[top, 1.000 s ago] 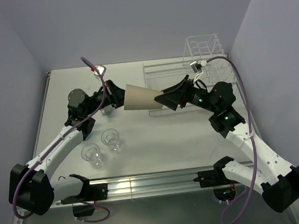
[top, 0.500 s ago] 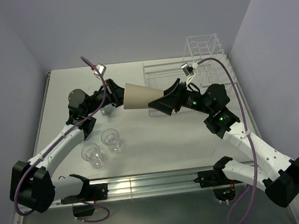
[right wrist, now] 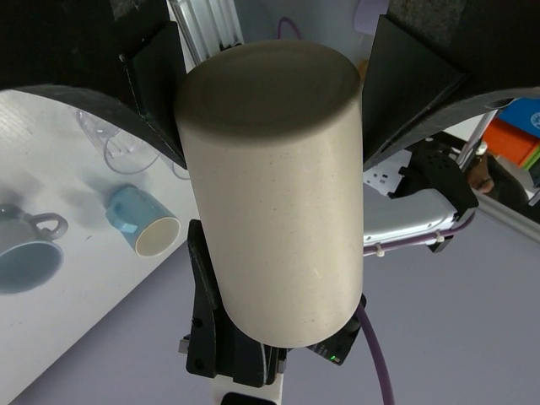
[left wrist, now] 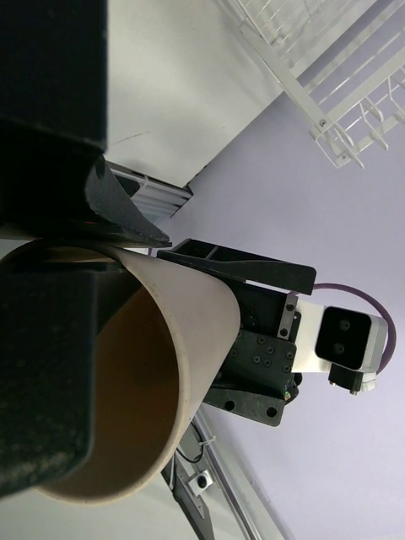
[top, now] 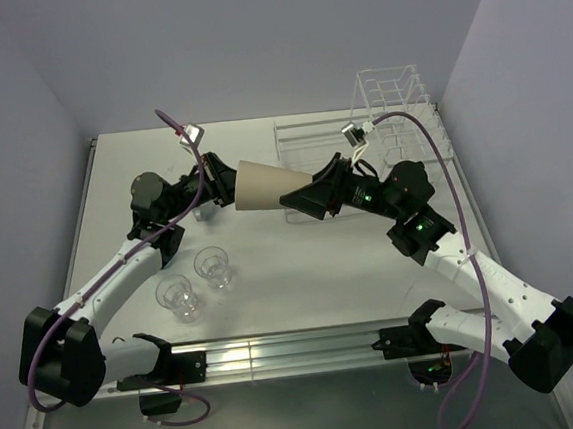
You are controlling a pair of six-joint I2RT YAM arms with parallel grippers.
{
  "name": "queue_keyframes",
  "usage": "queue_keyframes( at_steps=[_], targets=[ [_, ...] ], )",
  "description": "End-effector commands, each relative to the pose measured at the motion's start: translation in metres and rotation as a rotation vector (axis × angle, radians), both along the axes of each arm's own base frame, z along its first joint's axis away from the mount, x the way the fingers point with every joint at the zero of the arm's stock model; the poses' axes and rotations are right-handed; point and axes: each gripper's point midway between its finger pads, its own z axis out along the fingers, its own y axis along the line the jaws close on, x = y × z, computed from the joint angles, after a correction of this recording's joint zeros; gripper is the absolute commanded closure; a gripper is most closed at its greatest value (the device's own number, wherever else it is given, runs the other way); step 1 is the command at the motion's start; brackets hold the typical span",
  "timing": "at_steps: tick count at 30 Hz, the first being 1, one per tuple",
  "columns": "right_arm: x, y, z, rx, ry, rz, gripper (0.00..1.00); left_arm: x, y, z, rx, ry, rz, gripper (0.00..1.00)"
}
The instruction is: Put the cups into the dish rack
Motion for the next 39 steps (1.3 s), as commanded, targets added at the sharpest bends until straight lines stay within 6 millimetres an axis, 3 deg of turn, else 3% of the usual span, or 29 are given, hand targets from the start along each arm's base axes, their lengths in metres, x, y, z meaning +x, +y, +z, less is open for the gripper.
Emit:
queue_keyframes(
  at_steps=[1,4,7,9,19,24,27,39],
  targets=[
    [-0.007,-0.001,0.028,0.060,-0.074,0.002,0.41,0.001,0.000,-0.003,-0.005,-0.038,0.005,1.00],
    [-0.008,0.001,0.030,0.058,-0.076,0.006,0.61,0.002,0.000,-0.005,0.001,-0.037,0.008,1.00],
    [-0.008,0.001,0.029,0.055,-0.073,0.004,0.92,0.001,0.000,-0.007,0.007,-0.036,0.010,1.00],
    [-0.008,0.001,0.029,0.057,-0.070,0.000,1.00,0.002,0.001,-0.008,0.010,-0.035,0.015,0.98],
    [-0.010,0.000,0.027,0.066,-0.074,-0.007,1.00,0.001,0.002,-0.009,0.016,-0.043,0.028,0.82],
    [-0.013,-0.002,0.030,0.072,-0.084,-0.010,1.00,0.000,0.004,-0.007,0.018,-0.057,0.042,0.57],
    [-0.013,-0.004,0.030,0.071,-0.086,-0.019,1.00,0.000,0.005,-0.005,0.024,-0.063,0.059,0.49],
    [-0.008,-0.015,0.021,0.017,-0.079,-0.105,1.00,0.009,0.020,0.016,0.039,-0.104,0.180,0.41]
  ],
)
